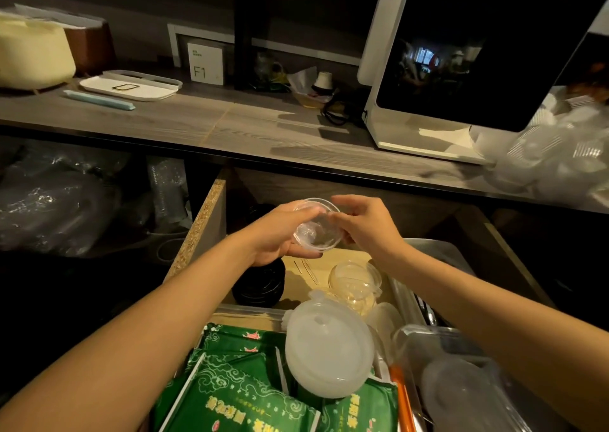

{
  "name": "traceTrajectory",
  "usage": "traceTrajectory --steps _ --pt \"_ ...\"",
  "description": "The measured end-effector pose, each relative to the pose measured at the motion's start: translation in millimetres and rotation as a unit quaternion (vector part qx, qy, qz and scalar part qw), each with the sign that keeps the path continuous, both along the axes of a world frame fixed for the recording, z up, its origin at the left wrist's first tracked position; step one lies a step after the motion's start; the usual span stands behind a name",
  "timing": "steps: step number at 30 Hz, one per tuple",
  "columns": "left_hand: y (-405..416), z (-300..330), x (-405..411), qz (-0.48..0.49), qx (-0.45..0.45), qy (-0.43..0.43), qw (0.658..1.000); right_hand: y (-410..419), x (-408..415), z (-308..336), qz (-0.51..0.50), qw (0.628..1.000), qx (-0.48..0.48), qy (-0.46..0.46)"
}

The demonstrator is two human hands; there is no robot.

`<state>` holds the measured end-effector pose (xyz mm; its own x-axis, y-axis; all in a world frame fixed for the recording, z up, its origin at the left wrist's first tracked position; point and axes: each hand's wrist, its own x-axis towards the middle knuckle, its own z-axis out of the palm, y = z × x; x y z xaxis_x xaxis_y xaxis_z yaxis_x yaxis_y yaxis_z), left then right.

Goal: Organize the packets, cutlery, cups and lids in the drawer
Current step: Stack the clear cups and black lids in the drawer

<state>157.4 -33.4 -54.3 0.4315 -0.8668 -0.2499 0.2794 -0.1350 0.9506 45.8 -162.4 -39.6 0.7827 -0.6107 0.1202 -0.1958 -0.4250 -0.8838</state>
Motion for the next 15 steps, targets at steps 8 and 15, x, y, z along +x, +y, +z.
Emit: traceTrajectory --steps 8,15 --pt "-2 -1 3 0.077 0.041 0.036 0.996 -23 -34 -2 0.043 0.977 -0.039 0.205" --pt "-2 -4 3 0.071 0.043 0.061 0.995 -33 -55 -41 0.165 0.898 -0.198 0.358"
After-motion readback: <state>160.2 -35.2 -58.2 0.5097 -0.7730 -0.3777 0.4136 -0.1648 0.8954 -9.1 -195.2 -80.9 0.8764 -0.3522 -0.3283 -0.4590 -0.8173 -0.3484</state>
